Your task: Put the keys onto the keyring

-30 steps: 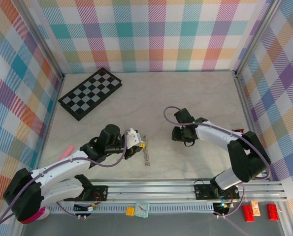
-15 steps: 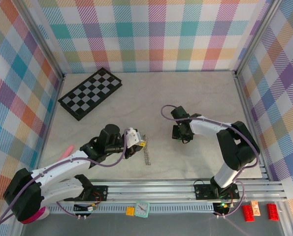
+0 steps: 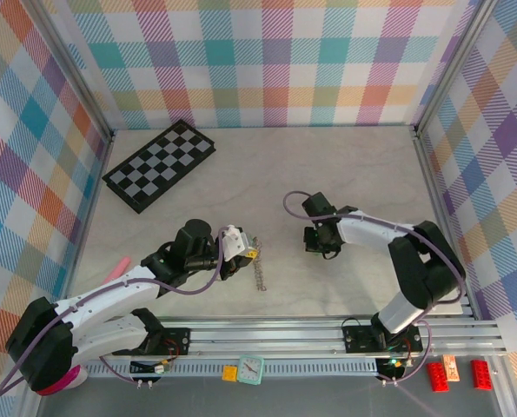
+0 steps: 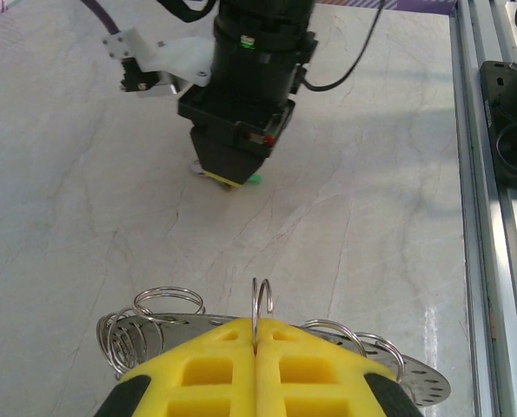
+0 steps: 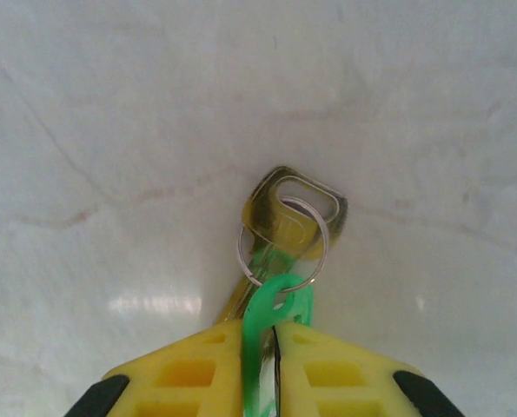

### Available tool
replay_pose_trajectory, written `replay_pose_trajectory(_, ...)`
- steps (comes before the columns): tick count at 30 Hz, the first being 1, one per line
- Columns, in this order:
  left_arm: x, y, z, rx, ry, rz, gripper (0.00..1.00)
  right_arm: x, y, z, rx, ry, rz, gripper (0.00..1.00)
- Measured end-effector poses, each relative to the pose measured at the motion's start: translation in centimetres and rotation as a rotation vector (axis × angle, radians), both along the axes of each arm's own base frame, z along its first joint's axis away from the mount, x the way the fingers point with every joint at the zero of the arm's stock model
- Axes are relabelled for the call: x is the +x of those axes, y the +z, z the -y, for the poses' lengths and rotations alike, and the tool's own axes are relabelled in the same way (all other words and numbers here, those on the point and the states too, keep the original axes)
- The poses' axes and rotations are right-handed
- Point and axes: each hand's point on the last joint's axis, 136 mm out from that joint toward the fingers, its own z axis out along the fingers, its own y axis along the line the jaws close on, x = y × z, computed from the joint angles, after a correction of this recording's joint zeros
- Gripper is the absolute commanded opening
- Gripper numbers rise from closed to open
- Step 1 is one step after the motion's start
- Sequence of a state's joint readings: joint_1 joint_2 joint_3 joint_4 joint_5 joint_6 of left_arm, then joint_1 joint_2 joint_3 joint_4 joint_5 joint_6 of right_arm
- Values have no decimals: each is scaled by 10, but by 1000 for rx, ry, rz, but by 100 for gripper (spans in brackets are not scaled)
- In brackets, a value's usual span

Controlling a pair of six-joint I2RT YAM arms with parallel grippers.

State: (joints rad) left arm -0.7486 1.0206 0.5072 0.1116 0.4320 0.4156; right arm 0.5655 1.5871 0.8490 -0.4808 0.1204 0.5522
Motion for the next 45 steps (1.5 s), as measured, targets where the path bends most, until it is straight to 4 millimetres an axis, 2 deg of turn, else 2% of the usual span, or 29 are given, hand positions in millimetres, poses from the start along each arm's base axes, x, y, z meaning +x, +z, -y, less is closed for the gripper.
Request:
replay_pose_trajectory(3,0,-1,0,3,0,-4,0,-14,2,5,4,7,-16,23)
replay_pose_trajectory(6,0,-2,0,4,1,-8,0,-20,6,8,2,5,-24,43)
replay_pose_trajectory(11,0,-2,0,4,2,-9,0,-17,14,9,-1,-8,-12,47)
replay_pose_trajectory(15,0,-2,0,3,3,-11,0,-4,21,5,11,-24,12,45)
replay_pose_trajectory(25,0,-2,0,3,3,-12,0,0,3,14,-58,-82,-4,39)
replay_pose_trajectory(32,0,-2,0,3,4,-13,0,4,-4,14,-75,-88,-9,30)
replay_pose_trajectory(38,0,-2,0,3,4,-13,0,9,-1,15,-89,-83,9,18)
replay_pose_trajectory(45,0,-2,0,2,4,-12,0,15,8,13,-87,-66,38,11)
